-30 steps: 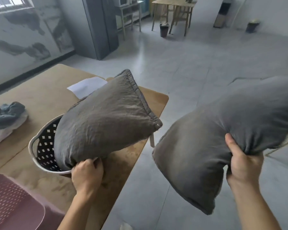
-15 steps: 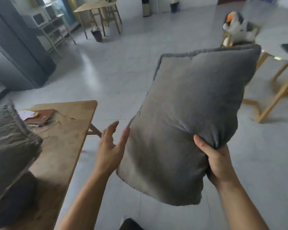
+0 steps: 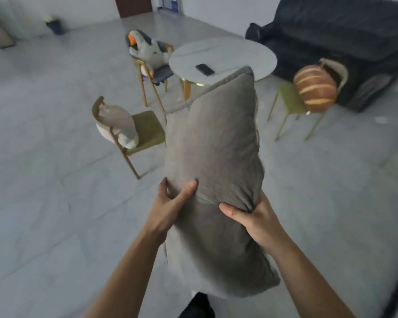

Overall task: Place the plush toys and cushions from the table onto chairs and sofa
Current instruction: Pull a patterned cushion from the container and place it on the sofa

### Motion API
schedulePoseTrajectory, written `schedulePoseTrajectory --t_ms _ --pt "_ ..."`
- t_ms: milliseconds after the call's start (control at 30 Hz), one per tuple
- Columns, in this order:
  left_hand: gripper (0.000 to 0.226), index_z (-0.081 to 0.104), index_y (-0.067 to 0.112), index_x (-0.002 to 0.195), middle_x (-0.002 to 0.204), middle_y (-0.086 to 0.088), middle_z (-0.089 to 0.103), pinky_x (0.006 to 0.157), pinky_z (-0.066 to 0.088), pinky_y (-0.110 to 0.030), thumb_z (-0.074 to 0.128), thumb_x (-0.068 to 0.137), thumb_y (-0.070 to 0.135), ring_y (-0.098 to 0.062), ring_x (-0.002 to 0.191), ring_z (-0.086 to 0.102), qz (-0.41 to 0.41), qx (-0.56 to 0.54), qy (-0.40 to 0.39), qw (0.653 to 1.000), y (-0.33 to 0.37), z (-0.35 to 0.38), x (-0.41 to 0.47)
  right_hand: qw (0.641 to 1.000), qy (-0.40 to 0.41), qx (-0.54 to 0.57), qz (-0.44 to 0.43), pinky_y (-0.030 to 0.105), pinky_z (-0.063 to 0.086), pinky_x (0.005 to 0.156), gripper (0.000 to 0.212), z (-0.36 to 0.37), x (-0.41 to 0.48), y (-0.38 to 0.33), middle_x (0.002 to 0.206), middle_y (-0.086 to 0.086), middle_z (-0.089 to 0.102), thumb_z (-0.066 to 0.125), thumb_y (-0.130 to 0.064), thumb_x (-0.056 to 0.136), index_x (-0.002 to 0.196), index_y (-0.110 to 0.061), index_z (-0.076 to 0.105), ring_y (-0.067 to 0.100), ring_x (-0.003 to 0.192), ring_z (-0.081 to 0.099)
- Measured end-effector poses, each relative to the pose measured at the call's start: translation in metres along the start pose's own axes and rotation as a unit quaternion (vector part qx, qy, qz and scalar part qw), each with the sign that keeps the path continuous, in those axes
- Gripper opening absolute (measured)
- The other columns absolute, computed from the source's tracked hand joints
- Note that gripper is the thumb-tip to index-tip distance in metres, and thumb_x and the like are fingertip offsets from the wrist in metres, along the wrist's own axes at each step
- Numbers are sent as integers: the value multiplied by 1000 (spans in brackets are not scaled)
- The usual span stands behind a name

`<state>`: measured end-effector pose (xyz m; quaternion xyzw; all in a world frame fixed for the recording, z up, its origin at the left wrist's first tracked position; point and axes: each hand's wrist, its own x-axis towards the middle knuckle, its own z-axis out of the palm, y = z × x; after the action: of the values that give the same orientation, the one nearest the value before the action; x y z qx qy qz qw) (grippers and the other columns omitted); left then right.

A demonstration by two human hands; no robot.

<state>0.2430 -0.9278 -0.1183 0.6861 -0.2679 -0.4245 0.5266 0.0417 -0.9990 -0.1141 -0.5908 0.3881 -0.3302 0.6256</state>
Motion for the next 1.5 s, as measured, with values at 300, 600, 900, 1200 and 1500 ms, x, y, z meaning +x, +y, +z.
schedulePoseTrajectory --t_ms 300,600,900,1200,1500 --pt "35 74 24 96 97 4 77 92 56 -46 52 100 52 -15 99 71 118 107 -156 975 96 236 179 979 200 10 31 24 55 95 89 -178 98 -29 128 -23 68 97 -41 56 134 -40 54 0 116 66" --pt "25 71 38 107 107 19 72 96 48 -27 47 105 43 1 104 64 162 68 -207 962 153 498 301 941 300 151 45 13 52 87 65 -398 197 0 114 -22 69 51 -82 77 116 -30 58 -5 107 67" --pt "26 72 34 110 110 21 74 93 46 -21 48 104 44 5 108 64 146 -10 -198 969 242 688 422 971 211 107 46 13 54 87 85 -621 361 -39 127 -25 60 91 -50 50 122 -51 45 -2 116 59" --pt "42 67 18 130 129 -4 71 112 44 -48 52 102 47 -23 125 63 2 -174 -226 959 268 882 596 976 146 151 49 18 59 76 35 -838 552 17 146 12 56 50 -16 106 140 -19 47 -3 99 73" --pt "67 63 31 134 131 4 69 115 40 -47 34 94 76 -16 128 61 -26 -55 -419 906 384 1113 725 911 387 122 69 6 50 49 26 -1036 710 -89 97 -7 66 69 -31 93 112 -18 55 5 70 67"
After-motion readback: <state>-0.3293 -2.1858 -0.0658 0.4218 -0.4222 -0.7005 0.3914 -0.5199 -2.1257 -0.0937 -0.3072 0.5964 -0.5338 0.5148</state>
